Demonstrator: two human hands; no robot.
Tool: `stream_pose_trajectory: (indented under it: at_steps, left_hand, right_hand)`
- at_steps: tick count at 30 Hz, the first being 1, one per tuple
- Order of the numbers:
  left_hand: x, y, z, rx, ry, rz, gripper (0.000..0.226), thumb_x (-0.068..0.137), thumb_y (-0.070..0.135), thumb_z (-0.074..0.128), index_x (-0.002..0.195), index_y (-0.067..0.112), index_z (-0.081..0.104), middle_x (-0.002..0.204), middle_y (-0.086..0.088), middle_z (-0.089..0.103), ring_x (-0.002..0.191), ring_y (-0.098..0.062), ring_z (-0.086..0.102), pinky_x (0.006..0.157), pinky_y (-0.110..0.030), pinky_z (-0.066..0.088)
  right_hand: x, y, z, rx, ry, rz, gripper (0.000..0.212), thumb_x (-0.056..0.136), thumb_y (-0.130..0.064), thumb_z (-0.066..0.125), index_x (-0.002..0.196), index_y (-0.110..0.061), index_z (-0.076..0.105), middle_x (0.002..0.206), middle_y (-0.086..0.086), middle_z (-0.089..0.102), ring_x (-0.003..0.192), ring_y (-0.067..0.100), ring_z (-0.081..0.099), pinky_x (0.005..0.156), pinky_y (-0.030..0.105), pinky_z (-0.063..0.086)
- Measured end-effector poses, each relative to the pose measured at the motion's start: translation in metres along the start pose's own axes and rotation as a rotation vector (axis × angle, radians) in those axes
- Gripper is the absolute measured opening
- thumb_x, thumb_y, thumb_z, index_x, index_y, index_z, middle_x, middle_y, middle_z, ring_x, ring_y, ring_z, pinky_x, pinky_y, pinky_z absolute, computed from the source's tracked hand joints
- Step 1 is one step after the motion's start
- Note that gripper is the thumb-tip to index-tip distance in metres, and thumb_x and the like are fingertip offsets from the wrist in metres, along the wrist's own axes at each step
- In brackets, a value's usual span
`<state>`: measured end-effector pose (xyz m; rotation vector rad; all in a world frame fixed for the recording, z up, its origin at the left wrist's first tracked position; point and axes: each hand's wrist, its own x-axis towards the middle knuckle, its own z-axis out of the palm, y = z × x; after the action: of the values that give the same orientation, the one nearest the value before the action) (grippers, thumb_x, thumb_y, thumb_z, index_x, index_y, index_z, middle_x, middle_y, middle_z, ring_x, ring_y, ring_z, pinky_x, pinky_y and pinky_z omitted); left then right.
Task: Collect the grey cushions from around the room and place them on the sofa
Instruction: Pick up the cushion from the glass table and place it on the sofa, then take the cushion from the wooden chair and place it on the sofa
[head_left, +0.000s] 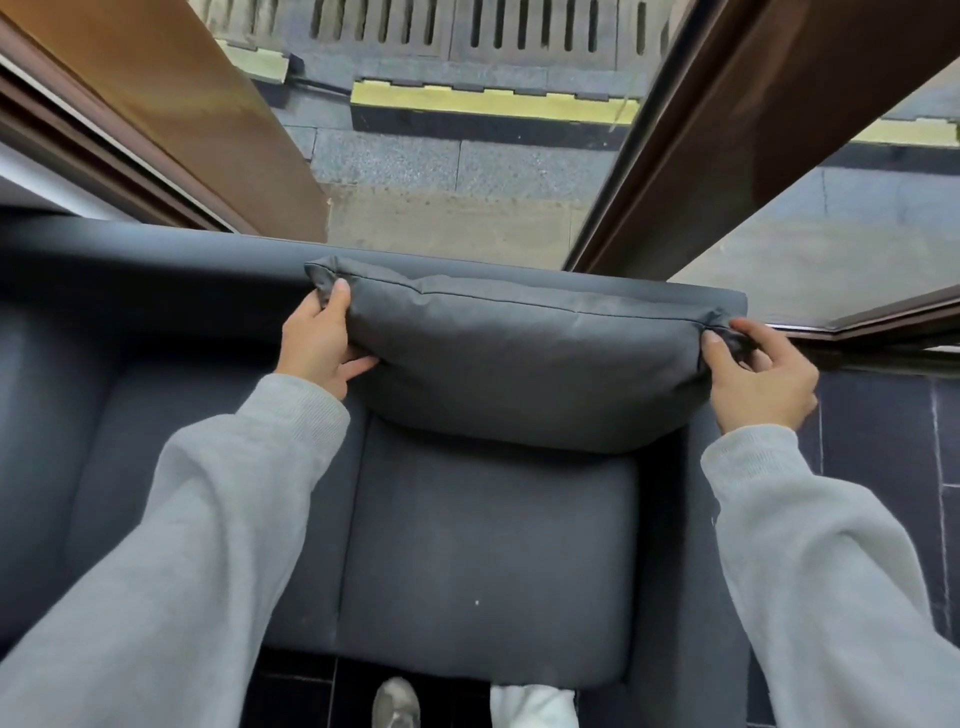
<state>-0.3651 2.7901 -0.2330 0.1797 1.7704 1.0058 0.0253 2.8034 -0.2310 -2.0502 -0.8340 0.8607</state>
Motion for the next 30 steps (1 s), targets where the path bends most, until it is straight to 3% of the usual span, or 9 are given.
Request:
stream_pose_trajectory:
  at_steps: [3, 5, 7, 9, 11, 14, 19, 25, 30]
  left_hand:
    - [-0.004, -0.009, -0.002, -0.013, -0.009, 0.026, 0.041, 0.097, 0.060, 0.055, 0.133, 0.040, 0.061, 0.132, 0.014, 0.065, 0.116, -0.022, 0.066, 0.098, -0.047, 0.054]
    - [-0.011, -0.023, -0.009, 0.115, -0.018, 0.053, 0.065, 0.091, 0.073, 0.050, 0.147, 0.040, 0.049, 0.145, 0.013, 0.057, 0.129, -0.021, 0.058, 0.107, -0.045, 0.046]
    - [-0.034, -0.032, -0.047, 0.448, -0.027, 0.130, 0.081, 0.087, 0.081, 0.042, 0.159, 0.045, 0.027, 0.165, 0.009, 0.035, 0.150, -0.022, 0.033, 0.121, -0.048, 0.028]
    - [-0.052, -0.039, -0.074, 0.844, -0.027, 0.255, 0.085, 0.088, 0.084, 0.033, 0.160, 0.048, 0.007, 0.173, 0.003, 0.009, 0.158, -0.023, 0.006, 0.125, -0.056, 0.010]
    - [-0.070, -0.039, -0.100, 1.155, 0.003, 0.367, 0.086, 0.087, 0.088, 0.021, 0.159, 0.049, -0.004, 0.173, 0.002, -0.010, 0.158, -0.021, -0.013, 0.122, -0.062, -0.003]
    - [-0.120, -0.035, -0.197, 1.307, 0.165, 0.346, 0.087, 0.081, 0.093, 0.011, 0.156, 0.055, -0.012, 0.169, 0.004, -0.027, 0.153, -0.021, -0.029, 0.119, -0.064, -0.014]
    - [-0.225, -0.046, -0.373, 1.257, 0.400, 0.230, 0.093, 0.074, 0.098, 0.009, 0.154, 0.056, -0.014, 0.167, 0.002, -0.032, 0.151, -0.025, -0.035, 0.118, -0.065, -0.018]
    - [-0.394, -0.119, -0.598, 1.133, 0.709, 0.077, 0.095, 0.070, 0.100, 0.002, 0.152, 0.056, -0.020, 0.167, -0.001, -0.033, 0.150, -0.029, -0.035, 0.116, -0.066, -0.020]
    - [-0.538, -0.210, -0.743, 0.927, 0.930, -0.127, 0.096, 0.068, 0.100, 0.002, 0.149, 0.057, -0.025, 0.161, 0.001, -0.042, 0.147, -0.028, -0.042, 0.113, -0.065, -0.025]
  right_hand:
    - [-0.006, -0.004, 0.011, -0.128, 0.033, -0.007, 0.040, 0.095, -0.034, 0.066, 0.135, -0.031, 0.065, 0.134, 0.009, 0.069, 0.122, 0.024, 0.066, 0.101, 0.022, 0.046]
    - [-0.029, -0.005, 0.026, -0.232, 0.013, -0.001, 0.054, 0.106, -0.032, 0.047, 0.159, -0.034, 0.037, 0.168, 0.022, 0.026, 0.152, 0.037, 0.032, 0.118, 0.030, 0.028]
    - [-0.086, -0.015, 0.056, -0.311, -0.113, -0.044, 0.061, 0.109, -0.039, 0.041, 0.165, -0.038, 0.017, 0.168, 0.031, -0.017, 0.159, 0.043, -0.006, 0.129, 0.043, 0.002]
    - [-0.137, -0.020, 0.085, -0.443, -0.303, -0.132, 0.068, 0.106, -0.053, 0.043, 0.164, -0.044, 0.009, 0.164, 0.032, -0.030, 0.156, 0.045, -0.022, 0.126, 0.049, -0.010]
    - [-0.182, -0.023, 0.112, -0.639, -0.505, -0.302, 0.071, 0.102, -0.064, 0.040, 0.163, -0.048, 0.007, 0.167, 0.027, -0.028, 0.156, 0.043, -0.023, 0.125, 0.056, -0.007]
    - [-0.288, -0.048, 0.154, -0.876, -0.795, -0.628, 0.081, 0.089, -0.084, 0.017, 0.162, -0.053, 0.003, 0.171, 0.018, -0.023, 0.157, 0.039, -0.022, 0.124, 0.060, -0.008]
    - [-0.474, -0.088, 0.188, -1.040, -1.028, -0.962, 0.099, 0.072, -0.097, -0.002, 0.161, -0.054, 0.003, 0.171, 0.013, -0.026, 0.157, 0.034, -0.026, 0.123, 0.061, -0.016]
    - [-0.726, -0.100, 0.178, -1.105, -1.163, -1.277, 0.107, 0.067, -0.100, -0.002, 0.162, -0.051, 0.003, 0.172, 0.015, -0.022, 0.157, 0.036, -0.023, 0.121, 0.063, -0.017]
    - [-0.935, -0.079, 0.154, -1.145, -1.274, -1.495, 0.109, 0.065, -0.102, 0.002, 0.162, -0.052, 0.001, 0.173, 0.013, -0.021, 0.158, 0.035, -0.022, 0.120, 0.061, -0.019]
